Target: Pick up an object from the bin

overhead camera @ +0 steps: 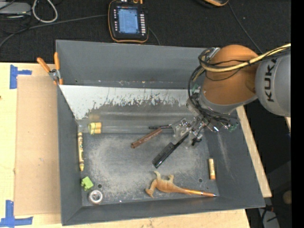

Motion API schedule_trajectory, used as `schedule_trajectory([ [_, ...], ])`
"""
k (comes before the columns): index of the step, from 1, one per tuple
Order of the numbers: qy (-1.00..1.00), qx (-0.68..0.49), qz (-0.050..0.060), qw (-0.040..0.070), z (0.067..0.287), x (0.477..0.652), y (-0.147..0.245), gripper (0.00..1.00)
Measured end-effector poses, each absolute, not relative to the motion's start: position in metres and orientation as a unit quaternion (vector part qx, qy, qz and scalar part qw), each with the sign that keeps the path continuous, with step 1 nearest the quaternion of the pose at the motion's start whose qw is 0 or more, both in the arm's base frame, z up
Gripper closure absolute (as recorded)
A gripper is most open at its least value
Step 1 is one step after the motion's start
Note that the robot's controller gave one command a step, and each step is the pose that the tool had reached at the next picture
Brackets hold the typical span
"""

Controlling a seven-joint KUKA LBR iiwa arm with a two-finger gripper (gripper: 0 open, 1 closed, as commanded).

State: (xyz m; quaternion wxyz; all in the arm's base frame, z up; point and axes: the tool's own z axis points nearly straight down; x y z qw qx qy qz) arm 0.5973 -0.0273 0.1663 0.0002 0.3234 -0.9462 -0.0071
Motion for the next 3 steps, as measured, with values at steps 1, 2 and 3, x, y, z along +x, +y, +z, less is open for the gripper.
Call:
schedule_trajectory([
  [1, -0.941, 0.337, -0.007, 0.000, 0.217, 0.608, -0.030, 1.00],
  [2, -0.941, 0.339, -0.010, 0.004, 0.313, 0.585, -0.045, 1.00],
  [3, -0.947, 0.321, -0.010, 0.004, 0.260, 0.585, -0.043, 1.00],
])
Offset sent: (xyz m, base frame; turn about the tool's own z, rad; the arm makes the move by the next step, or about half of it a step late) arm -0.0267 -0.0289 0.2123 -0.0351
